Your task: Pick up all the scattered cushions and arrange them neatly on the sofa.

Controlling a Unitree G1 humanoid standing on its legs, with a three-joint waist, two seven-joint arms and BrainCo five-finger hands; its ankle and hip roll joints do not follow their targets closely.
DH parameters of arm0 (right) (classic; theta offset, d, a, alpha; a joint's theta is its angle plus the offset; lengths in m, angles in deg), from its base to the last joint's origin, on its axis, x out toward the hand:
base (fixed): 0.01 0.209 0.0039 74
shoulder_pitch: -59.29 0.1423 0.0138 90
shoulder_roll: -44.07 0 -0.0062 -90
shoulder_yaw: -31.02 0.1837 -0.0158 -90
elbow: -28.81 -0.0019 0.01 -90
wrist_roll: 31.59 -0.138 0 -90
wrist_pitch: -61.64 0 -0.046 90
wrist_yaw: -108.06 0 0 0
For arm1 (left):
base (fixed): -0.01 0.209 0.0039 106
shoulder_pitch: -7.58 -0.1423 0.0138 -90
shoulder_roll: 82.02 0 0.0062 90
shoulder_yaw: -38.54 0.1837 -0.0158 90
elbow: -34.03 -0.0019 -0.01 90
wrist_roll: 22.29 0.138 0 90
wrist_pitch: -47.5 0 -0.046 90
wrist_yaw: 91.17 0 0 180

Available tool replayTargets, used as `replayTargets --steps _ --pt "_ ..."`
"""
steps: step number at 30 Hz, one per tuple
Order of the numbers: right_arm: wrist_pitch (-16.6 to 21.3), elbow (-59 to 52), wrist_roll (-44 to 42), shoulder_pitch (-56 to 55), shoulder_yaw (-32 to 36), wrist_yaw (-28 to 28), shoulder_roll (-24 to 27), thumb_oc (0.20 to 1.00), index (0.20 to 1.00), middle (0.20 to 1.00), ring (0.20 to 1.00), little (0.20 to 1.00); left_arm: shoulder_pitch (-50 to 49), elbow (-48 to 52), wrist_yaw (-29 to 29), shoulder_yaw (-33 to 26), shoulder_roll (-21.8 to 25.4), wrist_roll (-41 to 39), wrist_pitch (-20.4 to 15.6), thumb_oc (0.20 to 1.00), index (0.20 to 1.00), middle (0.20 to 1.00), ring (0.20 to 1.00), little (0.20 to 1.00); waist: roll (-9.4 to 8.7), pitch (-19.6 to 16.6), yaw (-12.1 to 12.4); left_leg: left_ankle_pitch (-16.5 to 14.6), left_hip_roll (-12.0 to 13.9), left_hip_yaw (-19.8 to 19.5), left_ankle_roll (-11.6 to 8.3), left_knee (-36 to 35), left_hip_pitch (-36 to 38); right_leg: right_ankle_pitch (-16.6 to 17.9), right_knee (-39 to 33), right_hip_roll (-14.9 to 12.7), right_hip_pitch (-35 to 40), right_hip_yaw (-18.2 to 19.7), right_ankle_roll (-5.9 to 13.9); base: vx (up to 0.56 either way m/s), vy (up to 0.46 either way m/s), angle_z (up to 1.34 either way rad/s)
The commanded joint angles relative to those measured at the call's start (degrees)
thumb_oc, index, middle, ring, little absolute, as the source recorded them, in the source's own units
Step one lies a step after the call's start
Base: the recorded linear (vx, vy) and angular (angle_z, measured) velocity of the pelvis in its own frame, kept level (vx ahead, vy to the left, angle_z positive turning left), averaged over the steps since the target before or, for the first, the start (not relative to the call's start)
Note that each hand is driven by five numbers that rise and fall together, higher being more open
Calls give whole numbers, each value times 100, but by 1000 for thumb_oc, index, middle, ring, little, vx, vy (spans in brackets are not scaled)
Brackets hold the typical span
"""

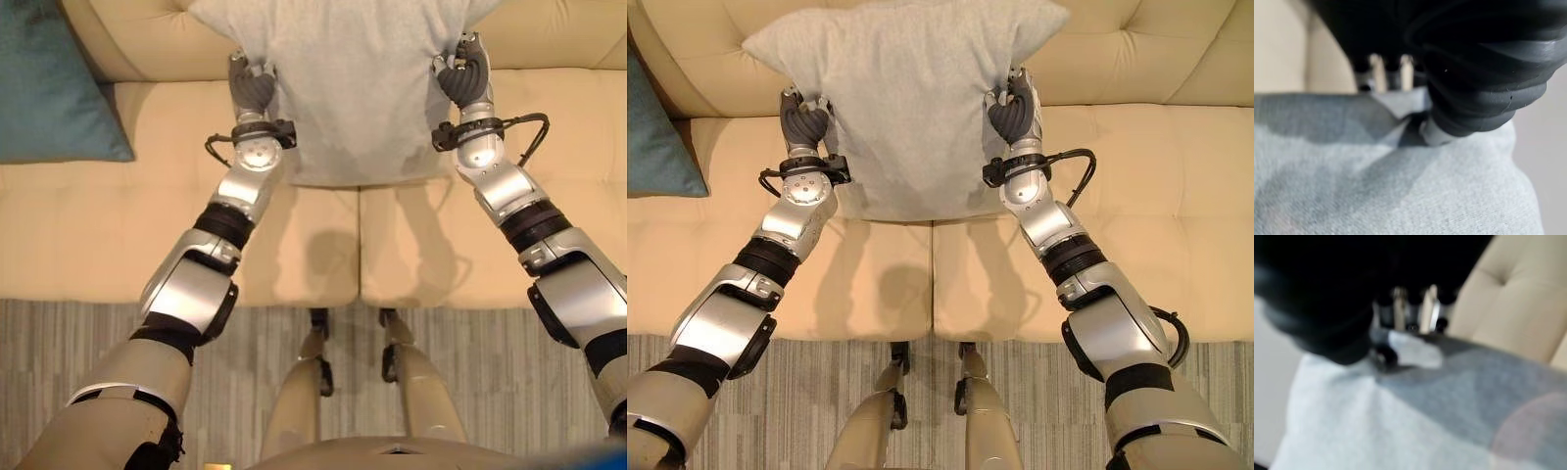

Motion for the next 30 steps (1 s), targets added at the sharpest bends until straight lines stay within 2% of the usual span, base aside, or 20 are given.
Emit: replayTargets --steps 1,3,4,5,6,7,8,13,18,19,22,25,26,30 --pt "553 -146 207 1301 -256 173 -498 200 200 200 200 200 1034 89 254 530 -230 330 -621 200 200 200 200 200 -278 -30 -32 187 8 -96 -244 -68 -180 158 -206 -179 -153 244 612 4 -12 6" --pt "537 -67 211 1349 -287 180 -486 200 200 200 200 200 1072 1 264 563 -230 357 -593 200 200 200 200 200 -275 -30 -37 199 11 -95 -255 -86 -208 162 -212 -178 -184 236 615 1 -6 3" --pt "543 -16 175 1361 -291 187 -496 200 200 200 200 200 1108 -69 275 595 -215 384 -576 733 733 733 733 733 -271 -28 -41 206 12 -89 -265 -97 -226 166 -216 -175 -203 233 615 0 0 0" --pt "540 55 115 1374 -285 203 -498 282 282 282 282 282 1159 -141 278 617 -188 387 -559 1000 1000 1000 1000 1000 -265 -29 -47 215 16 -90 -273 -105 -244 173 -217 -171 -229 233 615 4 3 -3" --pt "529 127 87 1390 -300 210 -491 495 495 495 495 495 1205 -186 288 640 -159 375 -546 1000 1000 1000 1000 1000 -257 -29 -50 214 15 -95 -275 -106 -252 178 -219 -171 -242 238 615 0 0 0" --pt "526 242 34 1404 -309 213 -480 959 959 959 959 959 1275 -229 313 654 -102 341 -549 1000 1000 1000 1000 1000 -252 -31 -52 210 19 -97 -278 -106 -263 183 -223 -175 -253 239 620 0 0 0" --pt "524 355 -57 1375 -279 225 -468 1000 1000 1000 1000 1000 1344 -280 329 645 28 330 -558 1000 1000 1000 1000 1000 -233 -28 -54 201 18 -88 -285 -106 -261 181 -228 -168 -252 248 620 0 0 0" --pt "487 531 -85 1266 -274 308 -323 1000 1000 1000 1000 1000 1344 -301 356 589 298 326 -571 1000 1000 1000 1000 1000 -195 -61 -56 167 -5 -77 -292 -106 -189 176 -248 -171 -189 252 627 0 0 0" --pt "468 657 -164 1166 -274 458 180 1000 1000 1000 1000 1000 1189 -401 525 492 849 273 -579 1000 1000 1000 1000 1000 -175 -123 -57 125 -19 -31 -296 -106 -38 165 -277 -181 -29 253 643 0 0 0" --pt "474 698 -185 1080 -258 526 435 1000 1000 1000 1000 1000 1039 -450 615 415 1113 276 -573 1000 1000 1000 1000 1000 -169 -149 -60 101 -19 -22 -294 -106 45 153 -289 -186 52 262 650 0 0 0" --pt "481 741 -227 1047 -213 566 657 1000 1000 1000 1000 1000 941 -508 668 364 1344 301 -556 1000 1000 1000 1000 1000 -161 -153 -59 76 -26 -12 -291 -106 117 145 -300 -196 126 259 654 0 0 0" --pt "477 869 -275 775 -50 662 1150 1000 1000 1000 1000 1000 495 -434 803 111 1700 234 -603 1000 1000 1000 1000 1000 -152 -163 -47 29 -31 13 -283 -106 268 113 -303 -214 291 249 656 0 0 0" --pt "477 868 -275 772 -51 662 1150 1000 1000 1000 1000 1000 488 -429 802 108 1699 235 -602 1000 1000 1000 1000 1000 -150 -161 -48 28 -31 13 -283 -106 272 113 -303 -214 296 249 657 0 0 0" --pt "445 461 -149 -147 359 787 1655 1000 1000 1000 1000 1000 -696 555 980 -418 1945 258 -731 1000 1000 1000 1000 1000 -168 -159 -23 -26 -47 32 -272 -106 547 64 -303 -208 570 230 639 0 0 0"
